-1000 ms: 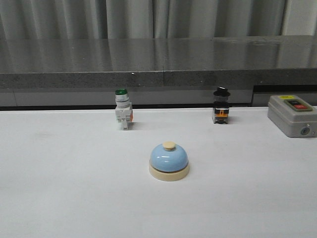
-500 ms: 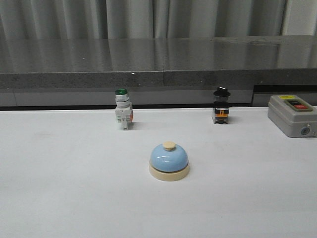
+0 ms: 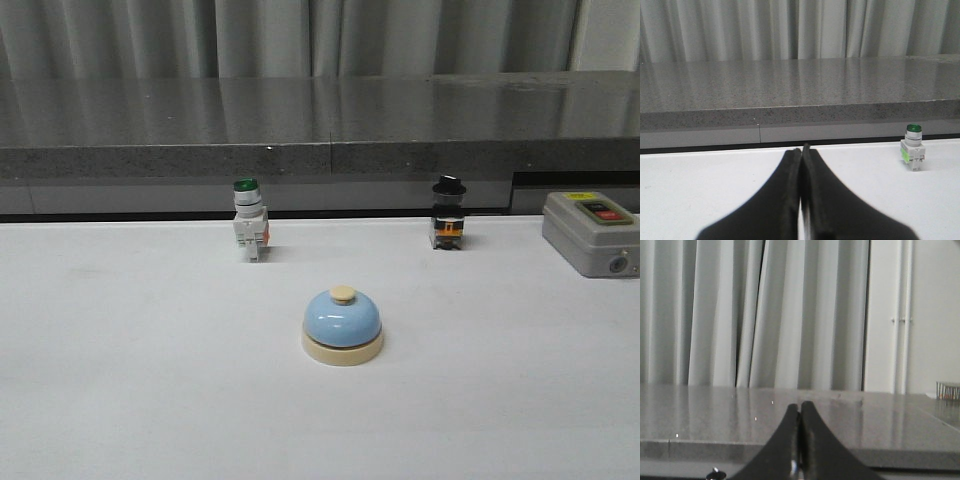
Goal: Place and press bell with both arms
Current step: 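Move the closed right gripper above the bell's cream button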
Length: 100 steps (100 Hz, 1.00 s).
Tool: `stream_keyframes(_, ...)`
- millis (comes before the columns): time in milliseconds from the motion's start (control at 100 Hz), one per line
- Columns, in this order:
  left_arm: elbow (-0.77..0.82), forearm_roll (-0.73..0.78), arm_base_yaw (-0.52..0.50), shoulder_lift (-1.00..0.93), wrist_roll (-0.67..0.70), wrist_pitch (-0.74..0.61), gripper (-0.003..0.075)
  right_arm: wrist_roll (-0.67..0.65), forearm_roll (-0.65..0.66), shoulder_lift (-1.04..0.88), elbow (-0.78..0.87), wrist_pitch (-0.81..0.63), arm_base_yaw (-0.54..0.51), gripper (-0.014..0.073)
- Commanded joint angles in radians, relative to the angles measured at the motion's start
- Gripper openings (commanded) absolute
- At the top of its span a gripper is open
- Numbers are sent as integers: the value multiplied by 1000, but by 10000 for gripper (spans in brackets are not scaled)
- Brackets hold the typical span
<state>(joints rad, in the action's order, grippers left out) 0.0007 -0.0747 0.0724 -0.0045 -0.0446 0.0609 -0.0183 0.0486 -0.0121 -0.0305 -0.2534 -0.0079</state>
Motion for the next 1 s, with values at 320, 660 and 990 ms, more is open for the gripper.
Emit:
stream_keyframes(320, 43, -8, -3, -32, 2, -74, -20, 5, -2, 260, -358, 357, -5, -69)
stream_keyframes(660, 43, -8, -3, -32, 2, -74, -20, 5, -64, 625, -636, 591, 20, -69)
stream_keyframes(990, 43, -8, -3, -32, 2, -74, -20, 5, -68, 922, -811, 717, 214, -69)
